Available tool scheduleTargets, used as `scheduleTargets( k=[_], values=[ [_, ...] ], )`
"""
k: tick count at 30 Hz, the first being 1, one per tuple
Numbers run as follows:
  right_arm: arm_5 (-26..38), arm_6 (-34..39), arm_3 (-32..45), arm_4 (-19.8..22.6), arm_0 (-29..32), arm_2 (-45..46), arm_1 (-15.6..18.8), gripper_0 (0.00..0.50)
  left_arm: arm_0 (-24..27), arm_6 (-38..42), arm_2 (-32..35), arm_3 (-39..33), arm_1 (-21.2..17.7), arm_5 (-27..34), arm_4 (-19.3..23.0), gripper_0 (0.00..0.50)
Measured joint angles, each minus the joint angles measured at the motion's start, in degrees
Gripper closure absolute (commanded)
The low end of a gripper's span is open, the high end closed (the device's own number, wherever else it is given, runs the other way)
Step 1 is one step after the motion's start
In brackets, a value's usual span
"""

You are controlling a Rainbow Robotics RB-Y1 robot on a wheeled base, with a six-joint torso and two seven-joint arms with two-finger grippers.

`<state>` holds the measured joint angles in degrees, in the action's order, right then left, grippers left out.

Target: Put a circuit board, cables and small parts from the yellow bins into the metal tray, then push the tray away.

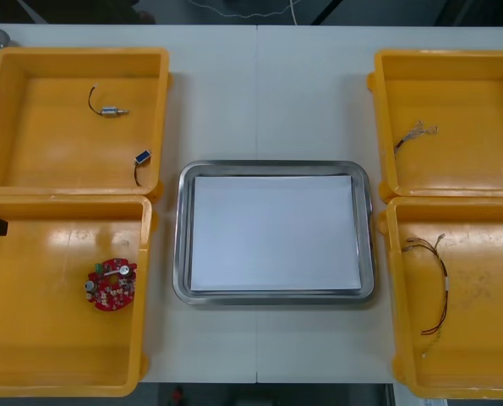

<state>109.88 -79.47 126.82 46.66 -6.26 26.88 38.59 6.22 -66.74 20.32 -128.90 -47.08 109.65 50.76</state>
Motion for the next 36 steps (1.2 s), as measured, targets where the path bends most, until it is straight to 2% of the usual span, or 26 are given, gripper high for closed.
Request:
scheduleTargets(
  k=[36],
  values=[
    [0.0, 0.0, 0.0, 0.0, 0.0, 0.0, 0.0, 0.0, 0.0, 0.0, 0.0, 0.0, 0.0, 0.0, 0.0, 0.0]
  ],
)
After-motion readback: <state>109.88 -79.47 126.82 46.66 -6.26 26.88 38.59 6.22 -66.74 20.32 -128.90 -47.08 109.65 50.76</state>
